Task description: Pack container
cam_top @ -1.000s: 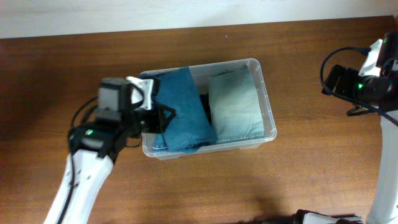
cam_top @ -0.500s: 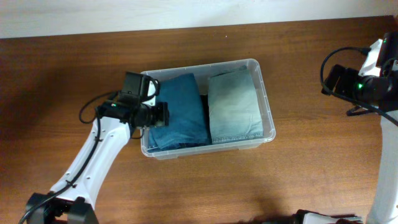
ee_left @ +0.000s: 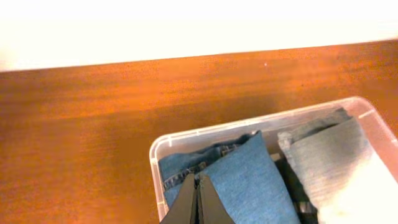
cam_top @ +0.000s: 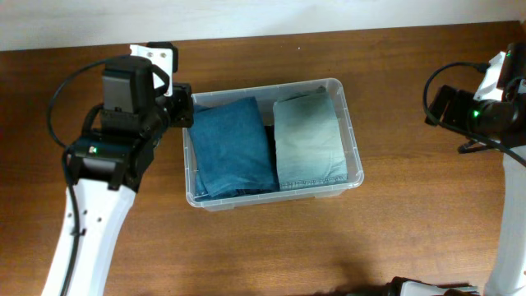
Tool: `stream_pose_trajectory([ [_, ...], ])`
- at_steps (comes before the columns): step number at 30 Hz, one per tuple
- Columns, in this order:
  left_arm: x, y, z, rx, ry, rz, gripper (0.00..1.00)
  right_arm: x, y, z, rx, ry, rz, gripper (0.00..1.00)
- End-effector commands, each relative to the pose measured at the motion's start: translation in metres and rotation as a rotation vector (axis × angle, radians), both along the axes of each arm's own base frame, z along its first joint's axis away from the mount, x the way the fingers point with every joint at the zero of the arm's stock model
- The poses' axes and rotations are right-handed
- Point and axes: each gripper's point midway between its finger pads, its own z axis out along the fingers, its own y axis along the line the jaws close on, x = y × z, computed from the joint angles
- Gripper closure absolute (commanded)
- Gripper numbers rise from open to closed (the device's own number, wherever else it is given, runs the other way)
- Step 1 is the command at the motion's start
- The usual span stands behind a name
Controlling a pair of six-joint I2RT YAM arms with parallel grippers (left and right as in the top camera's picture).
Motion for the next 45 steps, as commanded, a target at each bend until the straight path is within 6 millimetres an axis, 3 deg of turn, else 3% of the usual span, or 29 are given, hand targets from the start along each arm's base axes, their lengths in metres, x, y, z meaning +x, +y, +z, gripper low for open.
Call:
stream_pose_trajectory([
  [1,0.009,-0.017,-0.072,0.050,0.180,-0.052,0.99,0.002,0.000,-0.005,0.014,0.011,-0.002,0.01],
  [6,0.020,-0.026,-0.166,0.105,0.403,-0.064,0.99,0.003,0.000,-0.009,0.020,0.028,-0.002,0.01],
  [11,0.016,-0.021,-0.262,0.169,0.620,-0.051,0.98,0.003,-0.001,-0.010,0.020,0.030,-0.003,0.01],
  [14,0.013,-0.021,-0.282,0.180,0.665,-0.051,0.98,0.003,0.000,-0.010,0.021,0.032,-0.002,0.02],
  [17,0.016,-0.022,-0.265,0.176,0.645,-0.057,0.98,0.003,0.001,-0.010,0.022,0.034,0.002,0.01],
  [20,0.025,-0.024,-0.215,0.156,0.563,-0.056,0.98,0.006,0.013,-0.010,0.010,0.034,0.068,0.01],
  [23,0.032,-0.019,-0.146,0.120,0.423,-0.040,0.93,0.013,0.034,-0.008,-0.014,0.025,0.171,0.02],
  [24,0.034,-0.015,-0.124,0.112,0.372,-0.027,0.84,0.017,0.044,-0.007,-0.027,0.018,0.219,0.01],
  [26,0.035,0.001,-0.086,0.110,0.273,0.020,0.39,0.024,0.066,-0.005,-0.055,0.001,0.324,0.02],
  [27,0.034,0.009,-0.072,0.106,0.237,0.041,0.23,0.028,0.078,-0.005,-0.072,-0.005,0.384,0.02],
  [29,0.032,0.029,-0.052,0.102,0.191,0.093,0.01,0.033,0.100,-0.007,-0.102,-0.008,0.499,0.01],
  [33,0.031,0.064,-0.047,0.071,0.195,0.192,0.01,0.051,0.135,-0.023,-0.119,0.004,0.627,0.01],
  [37,0.032,0.087,-0.057,0.060,0.229,0.246,0.01,0.079,0.153,-0.038,-0.121,-0.015,0.660,0.02],
  [41,0.024,0.099,-0.061,0.079,0.261,0.255,0.01,0.088,0.149,-0.045,-0.130,-0.014,0.661,0.02],
  [45,0.005,0.099,-0.059,0.076,0.306,0.251,0.01,0.082,0.131,-0.027,-0.097,-0.056,0.545,0.02],
])
